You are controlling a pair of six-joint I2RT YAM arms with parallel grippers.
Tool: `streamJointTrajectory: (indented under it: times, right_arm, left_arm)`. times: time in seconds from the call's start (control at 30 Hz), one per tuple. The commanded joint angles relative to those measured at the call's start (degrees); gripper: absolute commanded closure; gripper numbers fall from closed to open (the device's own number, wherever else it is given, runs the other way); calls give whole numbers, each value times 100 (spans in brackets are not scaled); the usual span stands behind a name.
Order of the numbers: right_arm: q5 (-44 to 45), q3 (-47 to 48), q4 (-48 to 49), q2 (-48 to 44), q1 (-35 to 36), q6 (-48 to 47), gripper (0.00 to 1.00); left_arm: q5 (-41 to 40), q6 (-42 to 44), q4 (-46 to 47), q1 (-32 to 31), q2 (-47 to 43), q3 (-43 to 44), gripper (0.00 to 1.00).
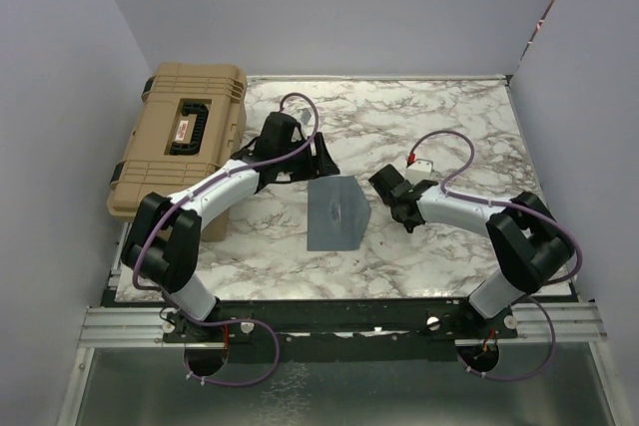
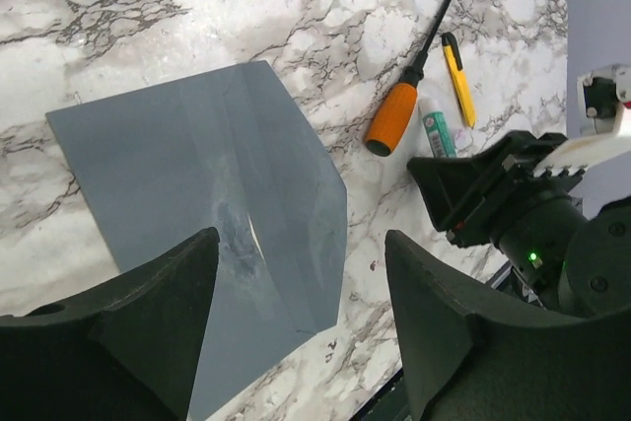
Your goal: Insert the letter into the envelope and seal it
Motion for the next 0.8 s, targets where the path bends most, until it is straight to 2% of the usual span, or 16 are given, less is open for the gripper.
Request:
streamJointTrajectory:
  times: [0.0,0.03,0.07,0.13,0.2,0.33,0.4,0.5,0.6,0.63,0.7,0.77]
  right_arm:
    - [184,156,84,253,-40,-1,67]
    - [166,149,50,226,-41,-2,55]
    - [138,133,34,157,-41,-17,48]
    - [50,119,-16,-11,-40,-106,38]
    - [-65,166,-147,-187,-41,-185,34]
    - [-374,303,-334,-660,-41,-385,32]
    - [-529,391,-395,-971,-41,-467,33]
    - [-992,414,-214,-1356,-41,-662,47]
    - [-1530,321,136,-1492,-41,-722,78]
    - [-1627,311,194,-1454,-45,-688,86]
    - [-1770,303,289,-1295,-41,-612,95]
    - [-1870,320,303,-1113,-53,-532,97]
  left_arm:
    - [-266,195,-340,38,-405,-222,30]
    - [-267,218,-363,36,-429,-253,30]
    - [-291,236,-396,38,-468,-273,29]
    - [-337,272,-445,39,-512,-316,28]
    - [-358,286,-472,39,-533,-344,28]
    - [-389,283,-486,39,-543,-367,29]
    - [-371,266,-485,39,-520,-374,34]
    - [-266,187,-482,30,-415,-431,53]
    - [-147,139,-467,-30,-260,-508,75]
    - [-154,134,-457,-78,-205,-535,80]
    - [-226,162,-428,-183,-81,-587,87]
    - [-357,157,-420,-273,28,-632,92]
